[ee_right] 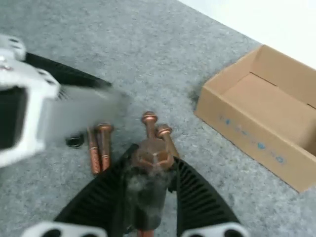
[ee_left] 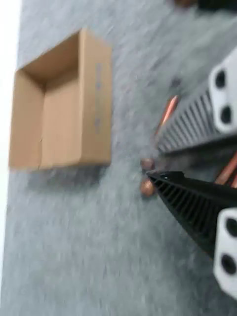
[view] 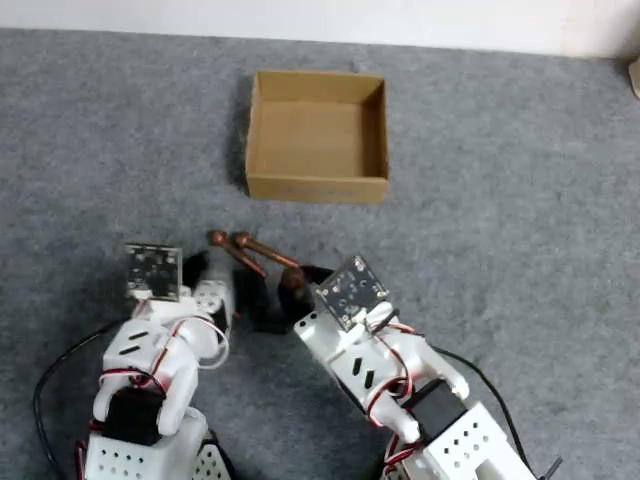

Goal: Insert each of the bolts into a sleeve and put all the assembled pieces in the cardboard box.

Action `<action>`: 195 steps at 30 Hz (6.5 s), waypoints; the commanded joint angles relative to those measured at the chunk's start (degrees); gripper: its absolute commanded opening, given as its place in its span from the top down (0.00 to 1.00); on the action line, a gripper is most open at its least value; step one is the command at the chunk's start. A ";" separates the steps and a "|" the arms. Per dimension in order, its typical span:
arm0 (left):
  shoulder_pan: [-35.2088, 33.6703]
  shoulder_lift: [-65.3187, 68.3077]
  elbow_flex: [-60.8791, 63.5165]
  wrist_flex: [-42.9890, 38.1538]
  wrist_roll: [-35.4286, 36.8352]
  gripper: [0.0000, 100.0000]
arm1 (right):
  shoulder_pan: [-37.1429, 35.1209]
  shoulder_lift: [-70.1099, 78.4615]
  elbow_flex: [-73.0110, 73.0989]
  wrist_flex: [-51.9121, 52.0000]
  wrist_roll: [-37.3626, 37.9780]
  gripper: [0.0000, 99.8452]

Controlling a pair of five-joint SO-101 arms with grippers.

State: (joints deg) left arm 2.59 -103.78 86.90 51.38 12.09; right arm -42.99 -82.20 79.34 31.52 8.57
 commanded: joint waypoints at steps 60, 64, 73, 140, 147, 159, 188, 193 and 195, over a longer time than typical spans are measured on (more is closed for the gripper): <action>-6.02 -0.57 6.90 -13.27 -3.96 0.99 | 29.49 99.65 -110.99 38.90 -2.64 0.61; -6.02 -0.57 6.99 -13.27 -3.96 0.99 | 30.99 96.75 -110.73 38.99 -5.36 0.61; -6.11 -0.57 6.73 -13.27 -3.96 0.98 | 25.71 80.48 -110.37 54.11 -5.71 0.61; 7.34 182.37 -181.49 24.97 -13.63 0.99 | 29.93 -4.26 9.80 11.56 3.08 0.61; 6.99 182.46 -181.41 19.69 -17.58 0.99 | 29.93 -4.26 9.89 11.56 3.08 0.61; 6.81 186.42 -180.53 13.10 -17.67 0.99 | 26.77 -4.26 11.21 11.38 3.16 0.61; -17.19 152.13 -174.81 51.60 -17.58 0.99 | 26.86 -4.26 11.74 11.30 3.16 0.61; -15.78 130.59 -157.93 51.52 -17.58 0.99 | 26.86 -4.26 13.58 7.87 3.16 0.61; -14.29 119.43 -149.23 51.43 -17.58 0.99 | 27.03 -4.26 14.11 6.46 3.16 0.61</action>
State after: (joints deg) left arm -13.93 34.68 -72.22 102.29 -5.41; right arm -15.74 -86.07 93.41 40.92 11.65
